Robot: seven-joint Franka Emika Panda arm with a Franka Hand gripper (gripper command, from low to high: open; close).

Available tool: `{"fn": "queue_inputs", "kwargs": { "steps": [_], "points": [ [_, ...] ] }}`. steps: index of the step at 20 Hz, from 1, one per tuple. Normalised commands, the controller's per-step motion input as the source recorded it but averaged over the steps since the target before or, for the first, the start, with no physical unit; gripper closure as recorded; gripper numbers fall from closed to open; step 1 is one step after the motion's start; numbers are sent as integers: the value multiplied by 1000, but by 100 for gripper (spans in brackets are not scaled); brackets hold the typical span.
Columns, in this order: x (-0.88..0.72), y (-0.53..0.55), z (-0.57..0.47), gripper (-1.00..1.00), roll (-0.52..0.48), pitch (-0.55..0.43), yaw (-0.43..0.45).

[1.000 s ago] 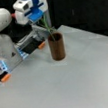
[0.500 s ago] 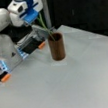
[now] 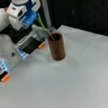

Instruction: Flower insertion into a vase

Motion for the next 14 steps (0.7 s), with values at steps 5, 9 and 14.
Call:
{"fn": "queue_inputs", "kwargs": {
  "steps": [5, 9, 14],
  "points": [
    [455, 198, 239, 100, 78, 631, 203],
    [417, 135, 167, 100, 39, 590, 103],
    [324, 31, 69, 100, 21, 492, 8]
  ]
}}
